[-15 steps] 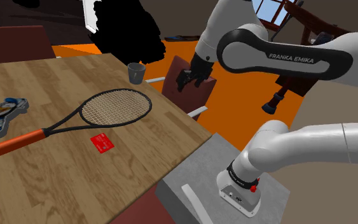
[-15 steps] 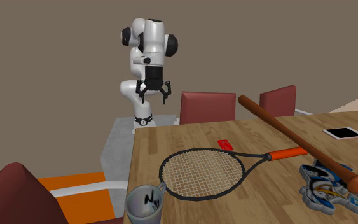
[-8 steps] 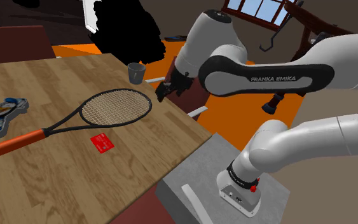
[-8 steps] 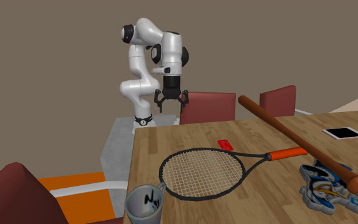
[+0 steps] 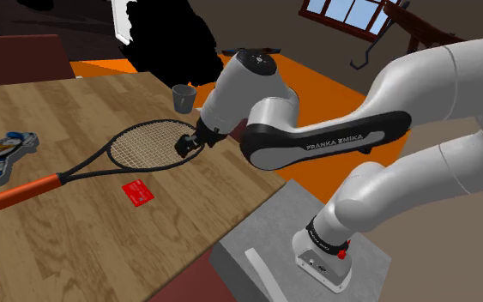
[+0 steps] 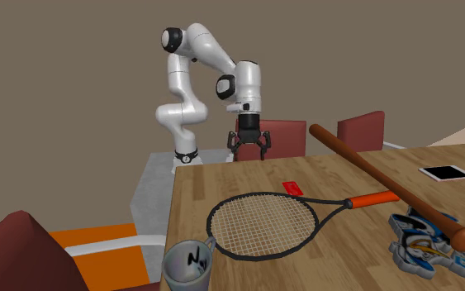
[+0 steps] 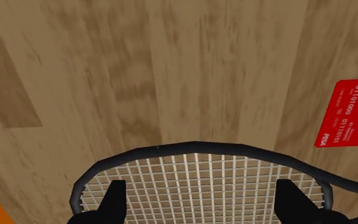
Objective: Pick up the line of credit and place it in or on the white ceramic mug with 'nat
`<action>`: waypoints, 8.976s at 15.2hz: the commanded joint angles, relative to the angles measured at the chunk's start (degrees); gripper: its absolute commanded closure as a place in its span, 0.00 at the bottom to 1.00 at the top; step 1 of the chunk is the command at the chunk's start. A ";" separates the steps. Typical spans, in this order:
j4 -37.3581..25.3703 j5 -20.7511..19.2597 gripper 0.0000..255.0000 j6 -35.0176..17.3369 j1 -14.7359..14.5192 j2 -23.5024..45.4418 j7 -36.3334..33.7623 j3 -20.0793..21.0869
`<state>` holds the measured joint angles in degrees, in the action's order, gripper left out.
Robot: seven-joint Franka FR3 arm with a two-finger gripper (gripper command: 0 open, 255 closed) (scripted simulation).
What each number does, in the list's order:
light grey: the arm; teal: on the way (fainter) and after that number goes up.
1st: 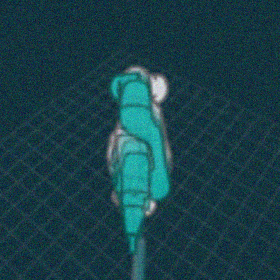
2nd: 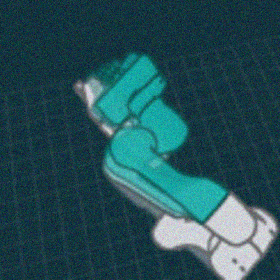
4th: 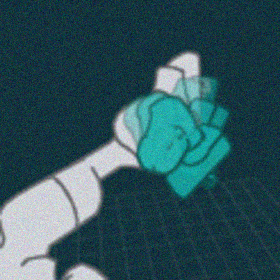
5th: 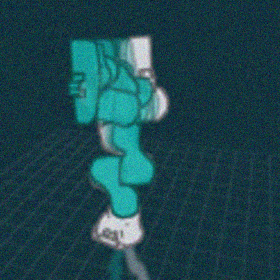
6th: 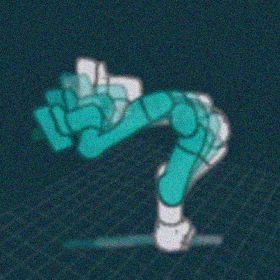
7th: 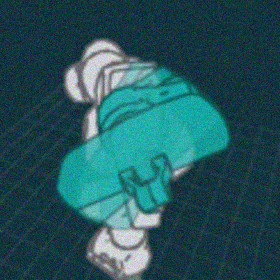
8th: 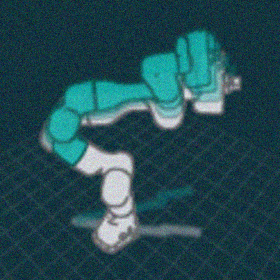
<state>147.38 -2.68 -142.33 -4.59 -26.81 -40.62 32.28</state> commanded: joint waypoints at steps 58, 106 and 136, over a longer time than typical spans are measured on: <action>-24.29 -44.74 1.00 1.59 22.65 32.31 -37.18 33.39; -52.17 -26.74 1.00 -0.82 35.73 49.43 18.83 10.93; -48.95 -33.60 0.00 -9.00 33.00 55.00 14.31 5.74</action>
<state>98.36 -36.22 -151.28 28.46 28.20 -26.22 38.06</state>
